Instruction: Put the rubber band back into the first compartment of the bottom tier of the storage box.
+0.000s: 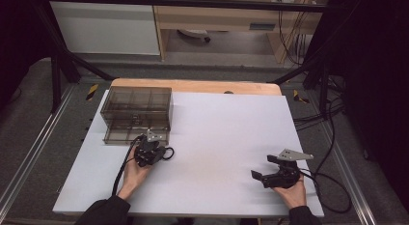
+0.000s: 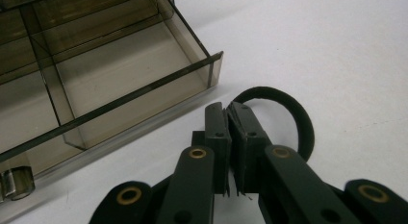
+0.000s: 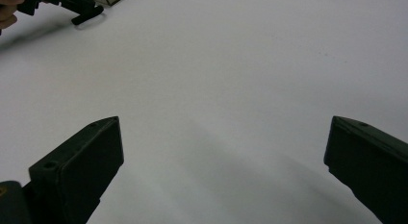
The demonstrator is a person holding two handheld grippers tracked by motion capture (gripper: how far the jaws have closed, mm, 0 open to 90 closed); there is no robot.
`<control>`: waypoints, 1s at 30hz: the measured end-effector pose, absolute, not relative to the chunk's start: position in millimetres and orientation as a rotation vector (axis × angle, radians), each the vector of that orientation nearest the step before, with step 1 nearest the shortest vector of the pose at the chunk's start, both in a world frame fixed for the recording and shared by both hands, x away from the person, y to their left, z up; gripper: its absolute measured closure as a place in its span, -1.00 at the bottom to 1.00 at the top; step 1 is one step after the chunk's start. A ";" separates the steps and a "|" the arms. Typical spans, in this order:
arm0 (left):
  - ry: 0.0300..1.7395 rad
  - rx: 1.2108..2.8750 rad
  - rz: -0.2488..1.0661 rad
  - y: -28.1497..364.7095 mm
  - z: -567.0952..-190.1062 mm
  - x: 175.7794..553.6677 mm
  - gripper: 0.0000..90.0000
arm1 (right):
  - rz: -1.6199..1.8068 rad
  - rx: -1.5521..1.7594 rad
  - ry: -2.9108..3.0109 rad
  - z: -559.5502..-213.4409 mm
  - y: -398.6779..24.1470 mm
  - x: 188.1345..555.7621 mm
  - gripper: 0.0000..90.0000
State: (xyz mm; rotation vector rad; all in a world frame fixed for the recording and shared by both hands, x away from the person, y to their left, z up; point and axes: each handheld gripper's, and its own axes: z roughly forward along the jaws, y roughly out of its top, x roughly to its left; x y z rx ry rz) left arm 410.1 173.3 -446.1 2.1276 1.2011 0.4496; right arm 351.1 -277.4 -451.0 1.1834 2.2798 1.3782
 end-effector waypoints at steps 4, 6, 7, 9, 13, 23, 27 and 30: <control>1.197 2.128 0.446 173.7 -446.2 410.1 0.91 | 1.378 1.183 2.281 -451.0 -277.4 351.3 -0.98; 1.192 2.133 0.446 173.9 -446.0 409.9 0.92 | 1.378 1.186 2.281 -451.0 -277.3 351.1 -0.98; 1.190 2.135 0.446 173.9 -445.9 409.9 0.92 | 1.378 1.186 2.282 -451.0 -277.3 351.2 -0.98; 1.192 2.128 0.444 173.6 -446.1 409.7 0.92 | 1.379 1.185 2.281 -451.0 -277.3 351.2 -0.98; 1.182 2.128 0.436 174.0 -445.5 409.3 0.93 | 1.379 1.180 2.282 -451.0 -277.5 351.3 -0.98; 1.150 2.110 0.432 175.7 -439.7 405.3 0.93 | 1.381 1.180 2.280 -450.8 -277.6 351.2 -0.98; 1.135 2.108 0.428 177.0 -437.0 403.0 0.93 | 1.381 1.180 2.281 -450.8 -277.6 351.3 -0.98; 1.128 2.108 0.423 178.0 -435.4 401.0 0.93 | 1.381 1.181 2.280 -450.8 -277.6 351.3 -0.98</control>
